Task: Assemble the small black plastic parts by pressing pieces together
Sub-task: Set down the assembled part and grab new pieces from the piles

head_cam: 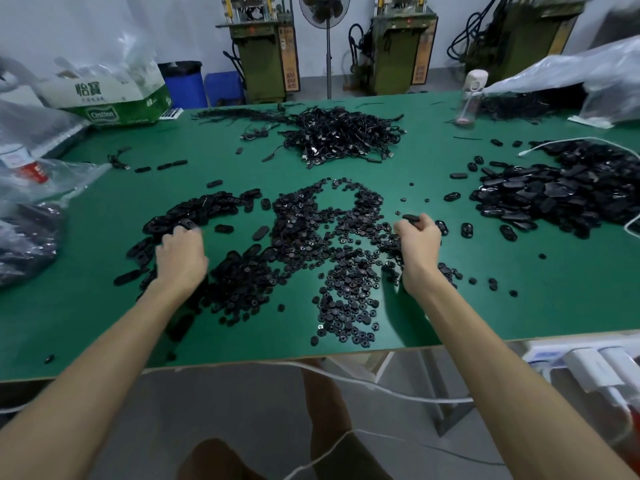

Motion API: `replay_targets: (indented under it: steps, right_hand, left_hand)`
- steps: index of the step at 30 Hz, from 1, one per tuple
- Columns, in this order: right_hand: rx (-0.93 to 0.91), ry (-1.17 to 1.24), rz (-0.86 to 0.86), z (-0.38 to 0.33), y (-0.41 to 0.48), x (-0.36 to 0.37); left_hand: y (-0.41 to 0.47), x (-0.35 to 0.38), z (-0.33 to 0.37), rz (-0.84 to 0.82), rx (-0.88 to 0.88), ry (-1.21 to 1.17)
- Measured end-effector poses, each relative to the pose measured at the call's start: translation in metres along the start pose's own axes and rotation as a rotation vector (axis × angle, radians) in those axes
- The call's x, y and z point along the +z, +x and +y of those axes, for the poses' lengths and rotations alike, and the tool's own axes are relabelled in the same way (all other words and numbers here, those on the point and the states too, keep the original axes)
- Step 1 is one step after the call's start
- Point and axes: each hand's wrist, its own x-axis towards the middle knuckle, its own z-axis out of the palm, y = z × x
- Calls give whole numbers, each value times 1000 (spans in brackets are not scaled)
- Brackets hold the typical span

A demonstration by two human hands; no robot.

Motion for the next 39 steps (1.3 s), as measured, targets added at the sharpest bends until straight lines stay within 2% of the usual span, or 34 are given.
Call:
replay_targets:
  steps: [5, 13, 16, 19, 23, 26, 29, 33, 36, 39]
  right_hand:
    - [97, -21, 16, -4, 0, -6]
    - [98, -52, 29, -6, -3, -10]
    - [67, -107, 4, -4, -3, -10]
    - [43, -157, -27, -2, -1, -7]
    - [2, -323, -55, 0, -3, -1]
    - [-112, -502, -58, -2, -14, 4]
    - [-340, -681, -137, 2, -22, 6]
    - [-457, -763, -295, 10, -31, 12]
    - [-491, -843, -333, 13, -34, 23]
    - [-501, -880, -333, 16, -31, 32]
  left_hand:
    - [-6, 7, -18, 18, 51, 93]
    - [-6, 10, -21, 62, 92, 101]
    - [-12, 7, -16, 100, 102, 24]
    - [-18, 2, 1, 137, 174, -187]
    - [-28, -12, 45, 134, 182, -679]
    - [-42, -14, 78, -40, 74, -1064]
    - [-63, -4, 104, -244, -44, -1371]
    - [-81, 15, 130, -358, -150, -1520]
    - [-83, 20, 142, -369, -240, -1607]
    - [-84, 18, 147, -386, -245, -1654]
